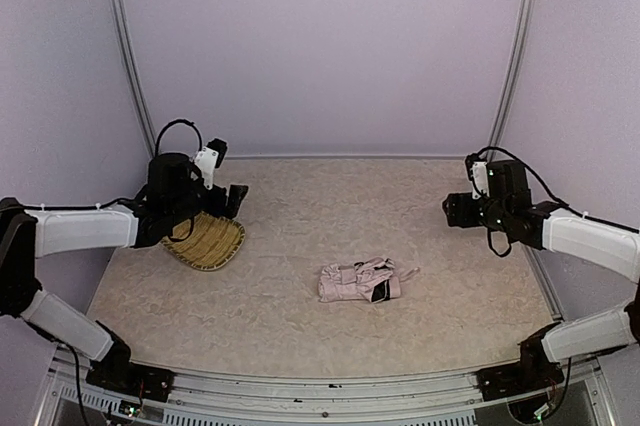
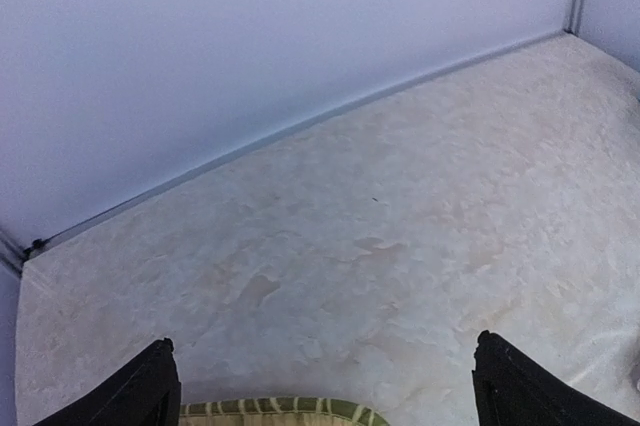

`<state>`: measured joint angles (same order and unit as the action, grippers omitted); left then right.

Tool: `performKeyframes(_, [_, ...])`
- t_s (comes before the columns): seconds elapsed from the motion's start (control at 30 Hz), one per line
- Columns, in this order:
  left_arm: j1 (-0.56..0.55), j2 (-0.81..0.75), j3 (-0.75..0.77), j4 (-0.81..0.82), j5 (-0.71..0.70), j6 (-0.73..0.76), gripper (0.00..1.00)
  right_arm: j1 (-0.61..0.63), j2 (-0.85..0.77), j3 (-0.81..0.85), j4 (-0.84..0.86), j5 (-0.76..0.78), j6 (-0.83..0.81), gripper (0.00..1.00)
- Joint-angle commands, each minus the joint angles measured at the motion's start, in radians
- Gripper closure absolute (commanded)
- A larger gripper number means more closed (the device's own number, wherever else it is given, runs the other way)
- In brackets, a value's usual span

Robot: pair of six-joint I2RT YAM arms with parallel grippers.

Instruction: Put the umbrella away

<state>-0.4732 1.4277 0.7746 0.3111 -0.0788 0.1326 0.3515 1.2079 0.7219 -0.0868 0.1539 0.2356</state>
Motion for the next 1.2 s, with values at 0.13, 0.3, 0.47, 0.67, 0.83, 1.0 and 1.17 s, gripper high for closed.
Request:
performKeyframes(0.13, [0.184, -0.203, -0.252, 0.349, -0.333, -0.276, 0.01, -0.144, -0.101, -0.130, 0.199, -0.147, -0.038, 0.16])
performKeyframes(0.3, [0.228, -0.241, -0.369, 0.407, -0.419, -0.317, 0.01, -0.162, -0.166, -0.253, 0.361, -0.042, -0.032, 0.13])
performKeyframes(0.47, [0.228, -0.223, -0.387, 0.403, -0.393, -0.324, 0.01, -0.161, -0.154, -0.280, 0.408, -0.226, -0.058, 0.00])
performKeyframes(0.67, [0.229, -0.228, -0.390, 0.412, -0.352, -0.302, 0.01, 0.078, -0.185, -0.244, 0.417, -0.495, -0.279, 0.00])
performKeyframes(0.83, [0.213, -0.234, -0.387, 0.423, -0.274, -0.263, 0.01, 0.457, -0.022, -0.108, 0.176, -0.300, -0.532, 0.00])
performKeyframes(1.0, [0.123, -0.212, -0.367, 0.429, -0.288, -0.175, 0.01, 0.706, 0.269, 0.037, 0.004, -0.038, -0.680, 0.00])
performKeyframes(1.17, [0.079, -0.179, -0.339, 0.409, -0.306, -0.136, 0.01, 0.752, 0.454, 0.135, -0.028, 0.168, -0.736, 0.00])
